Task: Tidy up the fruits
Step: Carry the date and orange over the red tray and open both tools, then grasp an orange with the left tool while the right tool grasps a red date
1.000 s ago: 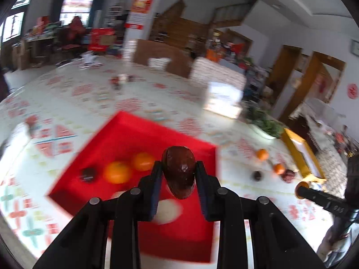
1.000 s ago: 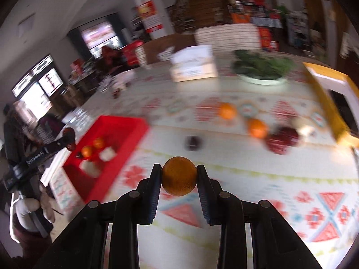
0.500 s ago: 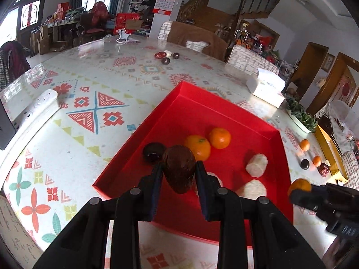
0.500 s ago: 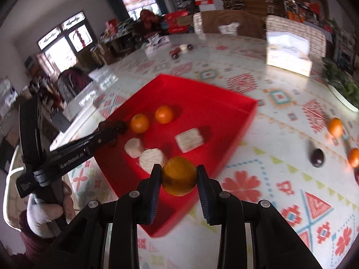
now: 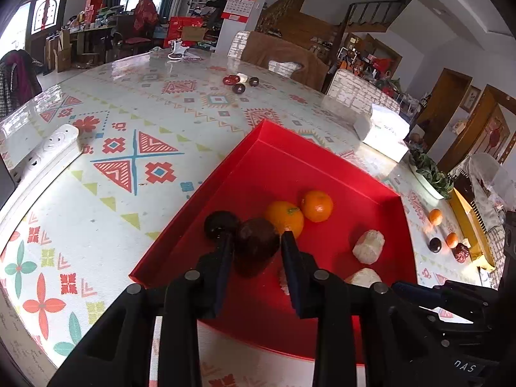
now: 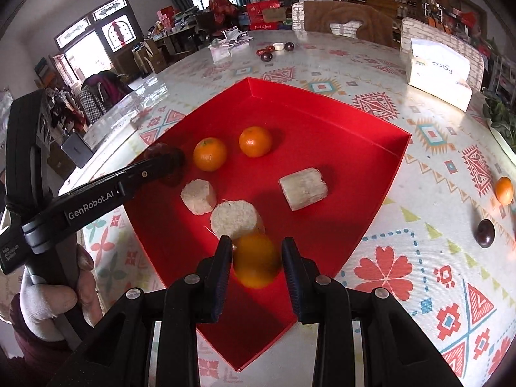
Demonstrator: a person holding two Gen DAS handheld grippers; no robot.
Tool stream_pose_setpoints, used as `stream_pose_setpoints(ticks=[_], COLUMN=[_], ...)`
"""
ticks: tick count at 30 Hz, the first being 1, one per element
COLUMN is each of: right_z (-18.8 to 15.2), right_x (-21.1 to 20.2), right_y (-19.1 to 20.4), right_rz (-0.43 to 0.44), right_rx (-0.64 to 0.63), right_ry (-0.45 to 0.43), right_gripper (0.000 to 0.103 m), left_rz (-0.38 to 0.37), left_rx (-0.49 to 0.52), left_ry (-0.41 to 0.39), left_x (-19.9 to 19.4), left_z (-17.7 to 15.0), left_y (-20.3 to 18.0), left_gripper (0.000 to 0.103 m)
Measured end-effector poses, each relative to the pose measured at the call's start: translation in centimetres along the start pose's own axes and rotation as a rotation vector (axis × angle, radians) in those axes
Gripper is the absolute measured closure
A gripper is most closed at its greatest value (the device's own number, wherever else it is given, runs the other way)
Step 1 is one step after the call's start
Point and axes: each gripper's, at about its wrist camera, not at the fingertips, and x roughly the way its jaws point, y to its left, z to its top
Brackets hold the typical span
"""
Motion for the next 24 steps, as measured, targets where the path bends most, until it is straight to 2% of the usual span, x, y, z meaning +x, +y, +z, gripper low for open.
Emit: stream_pose_setpoints(ticks=[2, 3, 6, 9, 11, 14, 15, 18, 24], right_z=[-0.1, -0.1, -0.3, -0.6, -0.9, -1.4, -1.7, -2.7, -5.6], right_x=[-0.3, -0.6, -1.5, -2.6, -3.5, -4.7, -5.1, -6.5, -9.3], right_y=[0.0, -0.1, -0.2, -0.7, -1.2, -2.1, -2.5, -3.9, -8.1], right_rz=[0.002, 0.001, -0.002, -0.004, -0.008, -0.013, -0.018, -0.034, -0.066], right_rx=[0.003, 0.004, 0.007, 0.02, 0.035, 0.058, 0.068, 0.1, 0.203], right_ry=[-0.008, -0.014, -0.033, -0.058, -0.079, -0.099, -0.106, -0.13, -0.167], right_gripper=[0.056, 0.054, 0.053, 0.049, 0.044, 0.041, 0.041, 0.039, 0.036], left_rz=[-0.004, -0.007, -0.015, -0.026, -0.047, -0.058, -0.065, -0.112, -0.182], left_rx=[0.003, 0.003, 0.004, 0.007, 0.01, 0.024, 0.028, 0.03, 0.064], left_ry=[-0.008, -0.013, -0.024, -0.033, -0.031, -0.036, -0.037, -0.027, 0.002], left_x=[-0.3, -0.6, -1.3, -2.0, -2.5, -3.2, -3.4, -4.0, -4.5], left_z=[0.1, 0.1, 0.2, 0.4, 0.3, 0.2, 0.2, -0.1, -1.2], left_y=[-0.3, -0.5, -0.9, -1.6, -2.2, -3.4, -3.8, -5.3, -9.3], left_gripper=[0.065, 0.064, 0.061, 0.05, 0.047, 0.04, 0.035, 0.025, 0.025])
